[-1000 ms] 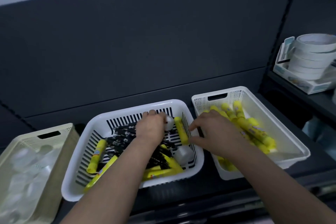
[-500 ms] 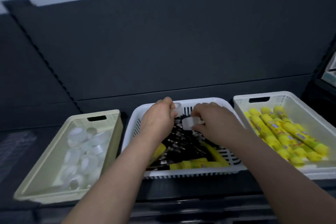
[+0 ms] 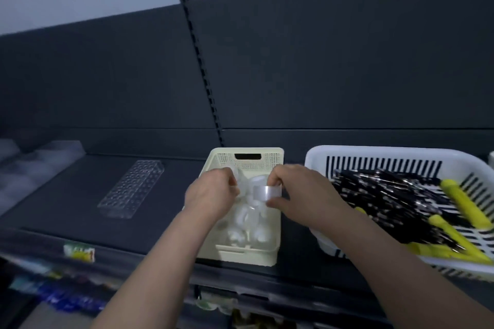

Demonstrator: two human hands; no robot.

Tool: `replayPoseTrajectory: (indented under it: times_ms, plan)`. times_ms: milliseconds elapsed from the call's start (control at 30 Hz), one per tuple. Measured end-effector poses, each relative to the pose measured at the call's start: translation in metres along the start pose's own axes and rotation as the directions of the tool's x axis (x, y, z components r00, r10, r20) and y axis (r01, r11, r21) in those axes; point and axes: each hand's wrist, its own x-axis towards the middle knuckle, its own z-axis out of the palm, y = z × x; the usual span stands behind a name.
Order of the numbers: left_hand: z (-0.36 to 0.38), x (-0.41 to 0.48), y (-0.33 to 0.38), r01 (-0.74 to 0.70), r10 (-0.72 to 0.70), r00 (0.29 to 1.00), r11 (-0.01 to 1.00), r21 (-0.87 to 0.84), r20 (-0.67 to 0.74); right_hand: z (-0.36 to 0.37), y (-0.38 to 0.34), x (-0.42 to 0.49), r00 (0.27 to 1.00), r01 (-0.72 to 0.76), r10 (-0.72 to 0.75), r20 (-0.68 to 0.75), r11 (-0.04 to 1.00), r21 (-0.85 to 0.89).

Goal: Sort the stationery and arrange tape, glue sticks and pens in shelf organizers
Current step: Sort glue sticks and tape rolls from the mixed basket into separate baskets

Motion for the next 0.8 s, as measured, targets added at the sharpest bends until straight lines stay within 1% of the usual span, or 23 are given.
replayPoseTrajectory:
  times_ms: [100, 133, 233, 267, 333, 367, 467, 533, 600, 700, 767, 800]
  plan:
    - [0.003, -0.002, -0.019, 0.009, -0.006, 0.996, 0.999, -0.034, 0.084, 0.018, -0.009, 0.006, 0.999, -0.007, 0.009, 0.041, 0.998, -0.055]
    - [0.003, -0.003, -0.023, 0.012, -0.008, 0.997, 0.998, -0.057, 0.080, 0.022, -0.010, 0.007, 0.999, -0.007, 0.012, 0.052, 0.996, -0.091]
    - [0.000, -0.003, -0.028, 0.025, -0.024, 1.000, 0.994, -0.102, 0.008, 0.028, -0.011, 0.011, 0.994, 0.033, -0.005, 0.106, 0.964, -0.265]
    - [-0.002, -0.002, -0.027, 0.024, -0.025, 1.000, 0.994, -0.107, -0.009, 0.029, -0.011, 0.012, 0.991, 0.037, 0.003, 0.134, 0.955, -0.293]
    - [-0.005, 0.001, -0.023, 0.002, -0.005, 1.000, 0.994, -0.112, -0.030, 0.027, -0.011, 0.011, 0.984, 0.018, 0.032, 0.176, 0.960, -0.278]
    - [-0.006, 0.003, -0.018, -0.017, 0.012, 0.999, 0.993, -0.117, -0.040, 0.025, -0.010, 0.010, 0.985, 0.007, 0.038, 0.169, 0.966, -0.259]
    - [-0.007, 0.007, 0.005, -0.101, 0.092, 0.993, 0.985, -0.140, -0.069, 0.013, -0.001, 0.002, 0.998, -0.026, 0.037, 0.045, 0.974, -0.227]
    - [-0.003, 0.010, 0.029, -0.167, 0.158, 0.985, 0.971, -0.171, -0.065, 0.000, 0.013, -0.010, 0.998, -0.068, 0.062, -0.030, 0.970, -0.235]
    - [0.004, 0.010, 0.058, -0.243, 0.237, 0.970, 0.952, -0.186, -0.053, -0.015, 0.033, -0.025, 0.987, -0.147, 0.128, -0.094, 0.959, -0.240]
    - [0.013, 0.008, 0.105, -0.374, 0.373, 0.927, 0.909, -0.184, -0.042, -0.039, 0.066, -0.053, 0.947, -0.296, 0.253, -0.199, 0.927, -0.230]
    - [0.019, 0.006, 0.132, -0.455, 0.462, 0.887, 0.877, -0.152, 0.013, -0.053, 0.087, -0.070, 0.917, -0.374, 0.321, -0.236, 0.897, -0.234]
    - [0.024, 0.004, 0.147, -0.493, 0.504, 0.861, 0.861, -0.125, 0.072, -0.060, 0.098, -0.079, 0.905, -0.405, 0.351, -0.239, 0.883, -0.236]
